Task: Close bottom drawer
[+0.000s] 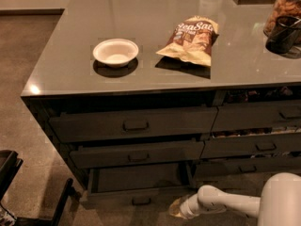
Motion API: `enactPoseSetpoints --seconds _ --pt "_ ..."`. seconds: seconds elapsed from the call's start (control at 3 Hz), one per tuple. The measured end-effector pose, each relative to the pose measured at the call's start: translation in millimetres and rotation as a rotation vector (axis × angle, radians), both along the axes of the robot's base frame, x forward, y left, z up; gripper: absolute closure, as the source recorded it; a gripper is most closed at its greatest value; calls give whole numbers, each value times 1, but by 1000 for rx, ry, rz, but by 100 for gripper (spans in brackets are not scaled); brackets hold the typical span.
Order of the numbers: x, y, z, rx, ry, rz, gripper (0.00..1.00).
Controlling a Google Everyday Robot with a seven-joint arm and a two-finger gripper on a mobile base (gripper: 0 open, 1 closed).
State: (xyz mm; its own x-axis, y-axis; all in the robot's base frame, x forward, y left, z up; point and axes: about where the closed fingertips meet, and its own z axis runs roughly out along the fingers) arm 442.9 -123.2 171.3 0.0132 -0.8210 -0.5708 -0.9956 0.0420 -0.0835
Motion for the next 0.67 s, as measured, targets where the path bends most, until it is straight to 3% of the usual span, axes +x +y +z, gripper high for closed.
enactPoseSetpoints --seconds 0.67 --pt "20 3 -13 67 -124 40 100"
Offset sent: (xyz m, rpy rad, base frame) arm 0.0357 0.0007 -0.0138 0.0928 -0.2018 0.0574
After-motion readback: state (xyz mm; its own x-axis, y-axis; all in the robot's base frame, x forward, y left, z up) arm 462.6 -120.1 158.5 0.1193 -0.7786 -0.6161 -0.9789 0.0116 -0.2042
